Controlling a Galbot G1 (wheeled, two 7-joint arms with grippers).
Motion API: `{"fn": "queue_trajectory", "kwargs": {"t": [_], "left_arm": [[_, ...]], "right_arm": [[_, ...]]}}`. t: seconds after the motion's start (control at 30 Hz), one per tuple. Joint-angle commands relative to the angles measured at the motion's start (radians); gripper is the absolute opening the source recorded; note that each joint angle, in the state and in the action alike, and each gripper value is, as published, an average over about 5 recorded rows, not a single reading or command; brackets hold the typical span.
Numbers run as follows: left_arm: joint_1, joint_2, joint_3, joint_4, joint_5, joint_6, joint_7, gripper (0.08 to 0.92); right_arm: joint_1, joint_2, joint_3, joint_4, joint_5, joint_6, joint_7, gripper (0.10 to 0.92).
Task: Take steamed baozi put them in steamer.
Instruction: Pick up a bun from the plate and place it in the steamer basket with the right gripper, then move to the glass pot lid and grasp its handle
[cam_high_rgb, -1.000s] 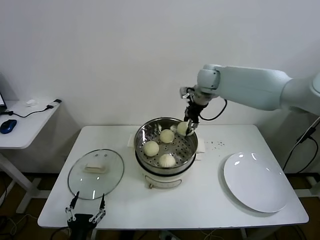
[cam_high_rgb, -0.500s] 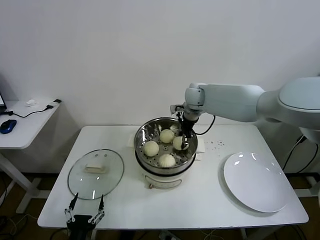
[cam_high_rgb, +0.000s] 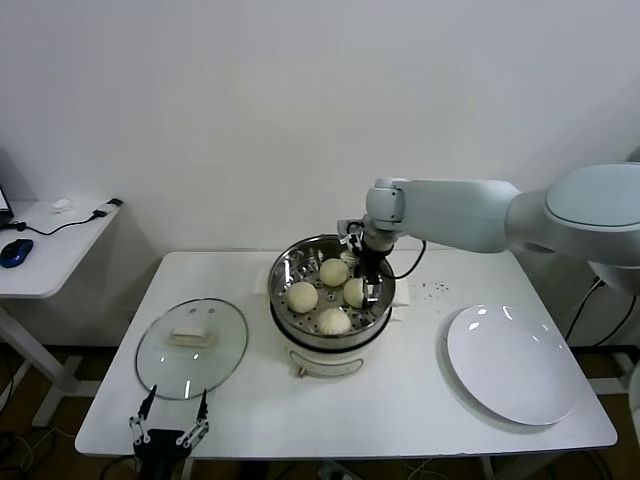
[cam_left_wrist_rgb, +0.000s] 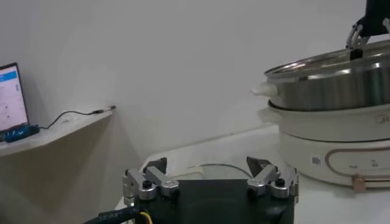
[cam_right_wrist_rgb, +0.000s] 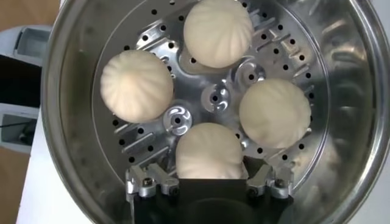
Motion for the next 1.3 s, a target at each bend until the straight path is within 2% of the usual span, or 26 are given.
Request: {"fn": "queue_trajectory", "kwargs": {"t": [0.03,0.3,0.5,0.7,0.83,1.07,1.3], "left_arm": [[-0.003,0.003,-0.002,0.000,0.000,0.003,0.001,0.823],[-0.004,0.004,-0.011,-0.002,0.008,0.003,0.001,0.823],[-0.009,-0.008,-0.022,0.002,0.024,0.003,0.002,0.823],[-0.002,-0.013,-0.023,-0.020,0.035,0.005,0.014,0.823],[-0.004,-0.024,-0.031,-0.043,0.039,0.012,0.018,0.823],[-0.009,-0.036,-0.046,-0.059,0.062,0.025,0.020,0.823],[-0.017,-0.042,-0.051,-0.072,0.152,0.049,0.025,0.823]], "right_arm": [[0.067,-0.070,0.020,0.056,0.016,0.004,-0.018,0.821],[0.155,-0.300,0.099,0.163,0.043,0.094,0.051,0.823],[0.124,-0.568,0.184,0.344,0.066,0.217,0.224,0.823],[-0.084,-0.793,0.380,0.494,0.097,0.334,0.458,0.823],[-0.456,-0.899,0.763,0.546,0.064,0.402,0.571,0.823],[-1.032,-0.928,1.287,0.600,0.002,0.491,0.695,0.823],[-1.584,-0.749,1.890,0.635,-0.115,0.496,0.709,0.823]]}}
